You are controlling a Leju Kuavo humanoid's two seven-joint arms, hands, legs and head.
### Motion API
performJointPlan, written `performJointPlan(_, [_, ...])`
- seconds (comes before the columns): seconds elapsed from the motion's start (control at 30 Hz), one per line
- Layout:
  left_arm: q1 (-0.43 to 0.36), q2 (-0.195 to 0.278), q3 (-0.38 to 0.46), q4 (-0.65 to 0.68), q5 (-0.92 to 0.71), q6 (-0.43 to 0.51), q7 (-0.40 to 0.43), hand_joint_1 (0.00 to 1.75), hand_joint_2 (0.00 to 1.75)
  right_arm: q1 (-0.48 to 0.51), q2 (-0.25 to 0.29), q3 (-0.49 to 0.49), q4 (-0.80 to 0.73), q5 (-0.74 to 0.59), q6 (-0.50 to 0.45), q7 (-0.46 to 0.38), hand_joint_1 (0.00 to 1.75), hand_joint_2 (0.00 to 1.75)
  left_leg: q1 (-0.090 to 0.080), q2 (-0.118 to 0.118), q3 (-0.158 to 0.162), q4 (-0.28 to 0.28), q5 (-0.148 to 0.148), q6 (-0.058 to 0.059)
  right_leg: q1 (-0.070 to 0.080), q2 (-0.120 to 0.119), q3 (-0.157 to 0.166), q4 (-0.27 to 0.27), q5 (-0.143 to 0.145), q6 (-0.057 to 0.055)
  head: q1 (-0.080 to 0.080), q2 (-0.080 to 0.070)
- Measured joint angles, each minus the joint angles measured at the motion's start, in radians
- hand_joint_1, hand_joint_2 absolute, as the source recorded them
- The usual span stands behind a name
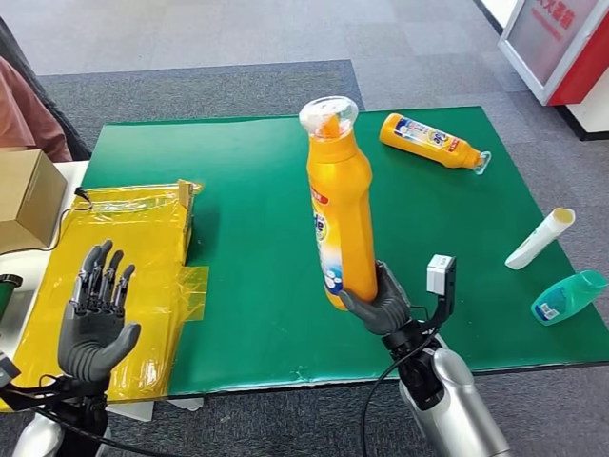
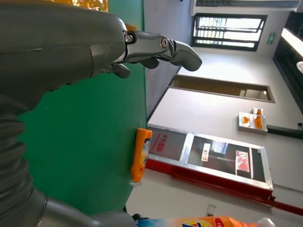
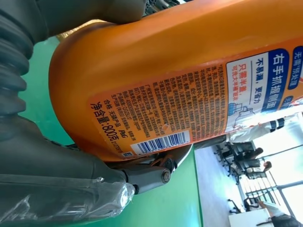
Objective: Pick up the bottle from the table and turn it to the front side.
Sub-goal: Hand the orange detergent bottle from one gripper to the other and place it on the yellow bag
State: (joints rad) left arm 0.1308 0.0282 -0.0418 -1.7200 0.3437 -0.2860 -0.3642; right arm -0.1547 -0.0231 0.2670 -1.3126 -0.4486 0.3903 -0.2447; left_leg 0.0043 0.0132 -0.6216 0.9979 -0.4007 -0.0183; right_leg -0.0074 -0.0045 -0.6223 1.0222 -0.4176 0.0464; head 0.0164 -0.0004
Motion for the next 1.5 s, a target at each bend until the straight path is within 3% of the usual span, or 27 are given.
performJointPlan(0.23, [-0.025, 0.005, -0.036, 0.016, 0.048, -0.011, 0.014, 0.00, 1.75, -0.007, 0.018, 0.022, 0.020, -0.002, -0.001, 0.003, 1.75, 1.75, 0.000, 0.000, 0.000, 0.000, 0.000, 0.000, 0.000, 0.000, 0.000, 0.000, 0.000, 0.000, 0.000, 0.000])
performJointPlan(0.63, [-0.194, 0.004, -0.236, 0.146, 0.426, -0.191, 0.149, 0.00, 1.75, -0.104, 0.054, 0.144, 0.124, 0.037, -0.037, -0.022, 1.75, 1.75, 0.000, 0.000, 0.000, 0.000, 0.002, 0.001, 0.000, 0.000, 0.000, 0.000, 0.002, 0.000, 0.000, 0.000])
performJointPlan(0.97, [-0.299, 0.005, -0.319, 0.208, 0.455, -0.186, 0.194, 0.00, 1.75, -0.146, 0.065, 0.187, 0.162, 0.053, -0.040, -0.022, 1.75, 1.75, 0.000, 0.000, 0.000, 0.000, 0.002, 0.001, 0.000, 0.000, 0.000, 0.000, 0.002, 0.000, 0.000, 0.000])
performJointPlan(1.27, [-0.326, 0.005, -0.345, 0.229, 0.459, -0.178, 0.198, 0.00, 1.75, -0.157, 0.067, 0.201, 0.185, 0.063, -0.040, -0.023, 1.75, 1.75, 0.000, 0.000, 0.000, 0.000, 0.002, 0.001, 0.000, 0.000, 0.000, 0.000, 0.002, 0.000, 0.000, 0.000])
performJointPlan(1.5, [-0.343, 0.005, -0.351, 0.238, 0.514, -0.114, 0.209, 0.00, 1.75, -0.161, 0.067, 0.231, 0.189, 0.113, -0.046, -0.029, 1.75, 1.75, 0.000, 0.000, 0.000, 0.000, 0.003, 0.000, 0.000, 0.000, 0.000, 0.000, 0.003, 0.000, 0.000, 0.000])
